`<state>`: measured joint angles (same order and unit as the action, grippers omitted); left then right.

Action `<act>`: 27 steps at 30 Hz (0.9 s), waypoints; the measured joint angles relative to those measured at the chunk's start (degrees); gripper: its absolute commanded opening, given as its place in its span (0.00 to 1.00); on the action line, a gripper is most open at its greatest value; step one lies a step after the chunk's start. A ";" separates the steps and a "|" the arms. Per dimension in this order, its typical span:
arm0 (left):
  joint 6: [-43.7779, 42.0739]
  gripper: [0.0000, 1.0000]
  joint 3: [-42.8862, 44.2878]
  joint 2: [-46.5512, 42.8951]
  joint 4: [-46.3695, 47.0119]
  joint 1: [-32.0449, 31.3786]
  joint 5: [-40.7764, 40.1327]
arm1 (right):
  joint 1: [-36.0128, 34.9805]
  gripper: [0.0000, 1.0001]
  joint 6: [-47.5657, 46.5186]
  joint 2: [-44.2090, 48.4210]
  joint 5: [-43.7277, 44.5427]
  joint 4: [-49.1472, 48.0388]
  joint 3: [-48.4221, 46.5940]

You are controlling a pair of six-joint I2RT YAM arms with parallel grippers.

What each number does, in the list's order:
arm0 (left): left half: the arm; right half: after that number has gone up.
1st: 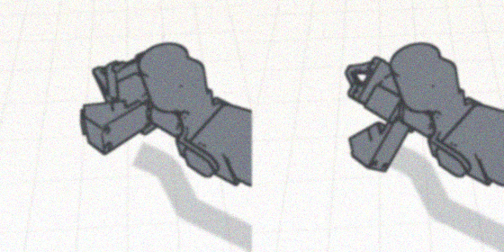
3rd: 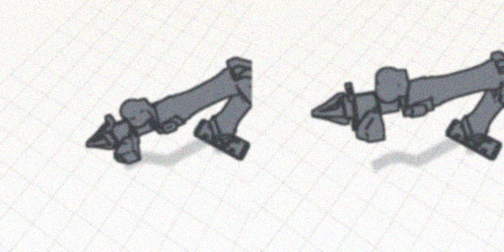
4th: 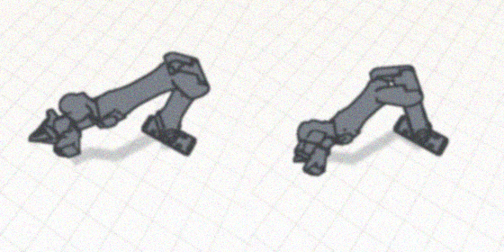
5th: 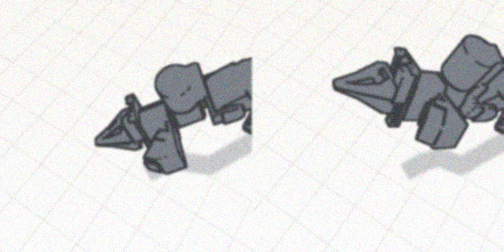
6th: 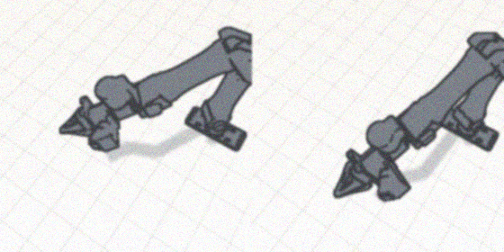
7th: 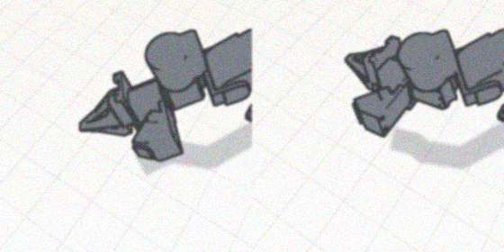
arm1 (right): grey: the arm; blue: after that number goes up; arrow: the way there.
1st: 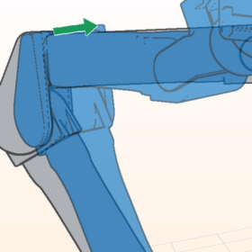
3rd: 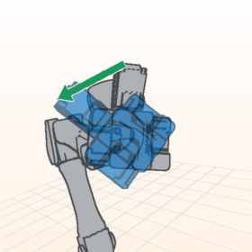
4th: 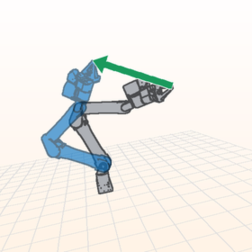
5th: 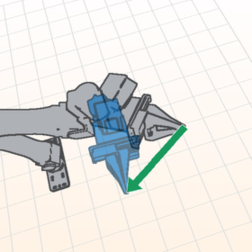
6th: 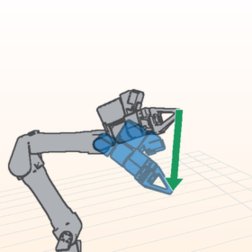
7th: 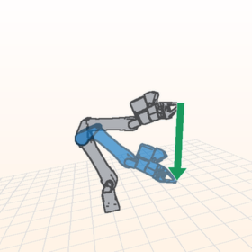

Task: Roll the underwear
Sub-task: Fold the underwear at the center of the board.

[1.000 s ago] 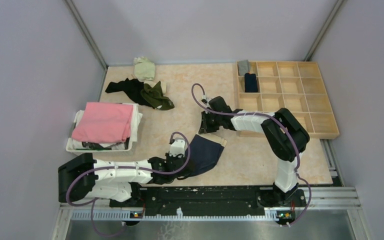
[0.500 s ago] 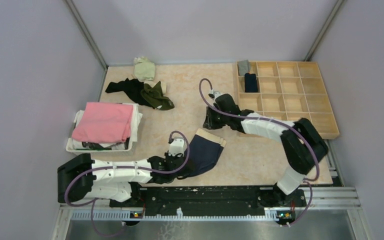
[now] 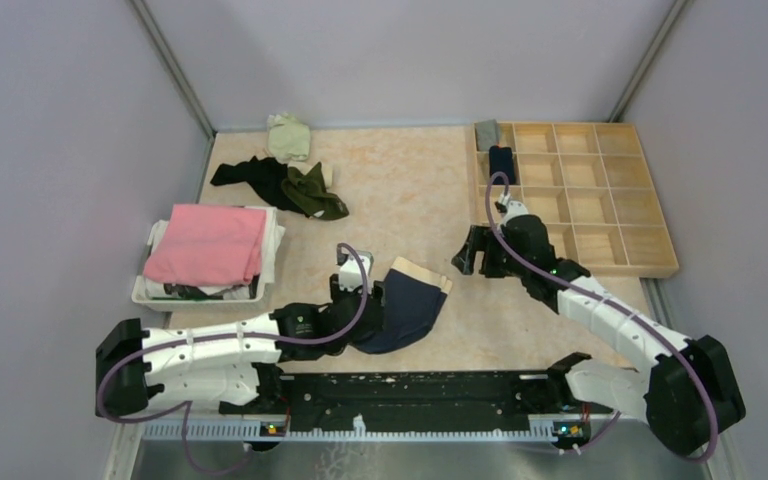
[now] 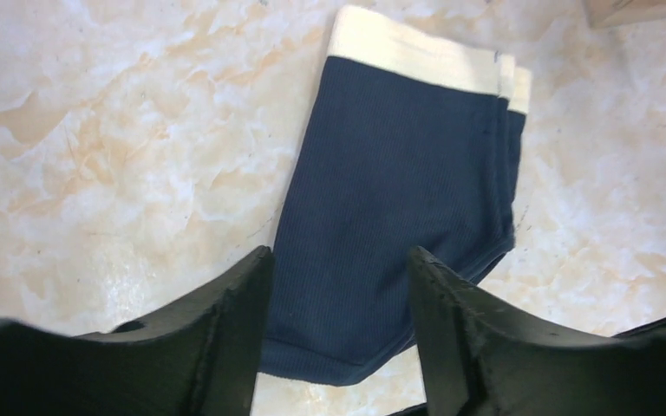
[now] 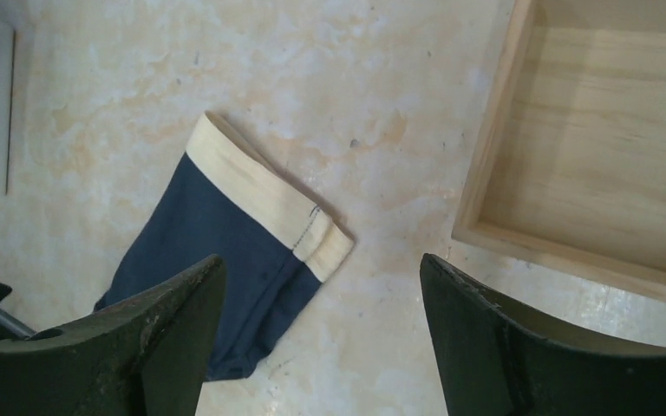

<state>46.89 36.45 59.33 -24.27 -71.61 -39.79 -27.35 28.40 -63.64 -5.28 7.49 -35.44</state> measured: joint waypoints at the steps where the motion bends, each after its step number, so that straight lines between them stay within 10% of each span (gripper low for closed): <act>1: -0.96 0.78 0.00 -0.42 0.74 0.13 -0.22 | 0.13 0.86 0.13 0.98 -0.22 0.87 0.61; 6: -4.76 0.98 -0.02 -2.49 4.83 2.08 -0.22 | 0.11 0.84 0.79 5.16 -1.95 1.42 1.01; 16: -8.39 0.99 -1.11 -3.34 10.27 8.94 4.20 | 0.13 0.99 3.76 6.49 -5.75 -1.25 5.31; 27: -10.82 0.99 -2.27 -3.69 13.53 11.37 9.46 | 0.15 0.59 16.11 2.36 -5.97 -5.35 9.38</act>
<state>36.07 34.17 55.64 -10.74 -60.25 -30.33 -27.20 44.51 -61.28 -11.25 2.13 -26.06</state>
